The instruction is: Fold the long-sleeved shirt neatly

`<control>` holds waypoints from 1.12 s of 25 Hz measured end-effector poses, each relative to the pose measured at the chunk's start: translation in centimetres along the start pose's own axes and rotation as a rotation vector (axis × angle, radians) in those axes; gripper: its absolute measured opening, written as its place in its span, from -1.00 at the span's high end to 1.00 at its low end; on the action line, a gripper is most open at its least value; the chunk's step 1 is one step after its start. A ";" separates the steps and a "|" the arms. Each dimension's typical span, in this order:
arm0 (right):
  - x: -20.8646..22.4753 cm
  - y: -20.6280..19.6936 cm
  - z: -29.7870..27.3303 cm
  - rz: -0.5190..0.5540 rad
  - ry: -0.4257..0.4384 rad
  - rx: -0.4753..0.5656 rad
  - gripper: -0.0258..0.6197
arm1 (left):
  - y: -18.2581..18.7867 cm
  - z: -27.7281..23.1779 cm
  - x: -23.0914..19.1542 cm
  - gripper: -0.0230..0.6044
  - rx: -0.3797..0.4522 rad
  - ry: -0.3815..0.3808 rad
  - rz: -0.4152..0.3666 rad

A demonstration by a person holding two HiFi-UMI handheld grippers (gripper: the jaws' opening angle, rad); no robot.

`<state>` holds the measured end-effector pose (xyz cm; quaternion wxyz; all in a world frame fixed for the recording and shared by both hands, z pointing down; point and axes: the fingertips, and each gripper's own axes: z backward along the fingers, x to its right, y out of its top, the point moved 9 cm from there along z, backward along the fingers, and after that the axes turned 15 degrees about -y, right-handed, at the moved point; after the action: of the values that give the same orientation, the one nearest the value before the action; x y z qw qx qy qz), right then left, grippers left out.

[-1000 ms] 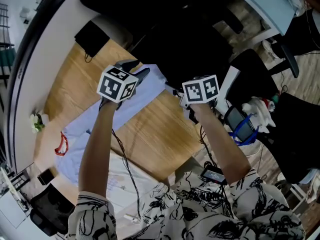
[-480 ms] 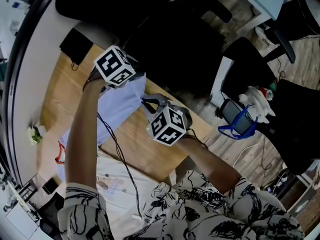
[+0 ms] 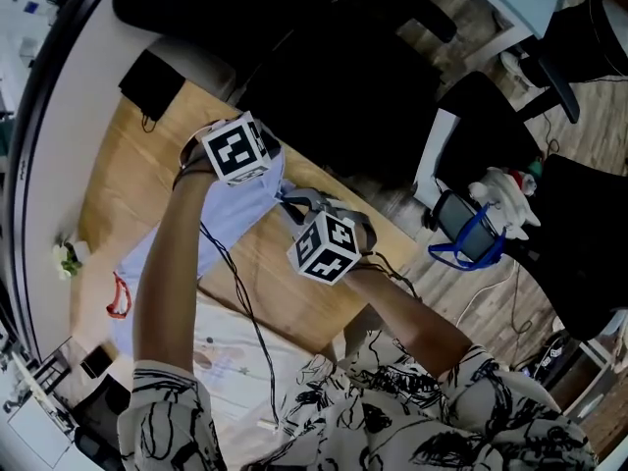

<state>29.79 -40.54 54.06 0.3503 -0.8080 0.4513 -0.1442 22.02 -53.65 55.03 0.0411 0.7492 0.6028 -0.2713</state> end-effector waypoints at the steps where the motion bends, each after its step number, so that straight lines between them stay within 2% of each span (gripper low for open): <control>1: 0.2 0.0 0.2 -0.018 -0.007 0.007 0.84 | -0.3 0.3 0.3 0.90 0.032 0.035 0.006; 3: 0.8 0.3 1.0 -0.076 -0.034 0.040 0.84 | -1.0 2.0 1.0 0.90 0.153 0.126 0.035; 7: 2.3 2.4 4.7 -0.273 -0.097 0.162 0.84 | -2.9 9.0 4.1 0.89 0.541 0.280 0.080; 9: 2.6 4.1 7.1 -0.330 -0.124 0.232 0.84 | -3.7 12.5 6.3 0.89 0.652 0.320 0.079; 12: 2.3 7.7 10.3 -0.348 -0.116 0.334 0.84 | -5.5 16.9 10.0 0.89 0.723 0.392 0.082; 16: -0.4 12.7 13.5 -0.356 0.006 0.430 0.84 | -8.4 21.4 15.1 0.89 0.778 0.488 0.087; 20: -6.5 17.1 15.4 -0.327 0.115 0.488 0.84 | -14.3 24.1 20.8 0.89 0.815 0.556 0.099; 25: -15.2 21.1 16.5 -0.259 0.194 0.512 0.85 | -22.8 26.0 27.8 0.89 0.935 0.599 0.130; 28: -20.7 22.8 16.9 -0.230 0.233 0.508 0.85 | -27.3 26.2 32.0 0.89 0.927 0.645 0.135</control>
<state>13.36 -23.88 27.89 0.4685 -0.7184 0.3433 -0.3828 -8.52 -28.24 25.44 -0.4608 0.7707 0.3537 -0.2618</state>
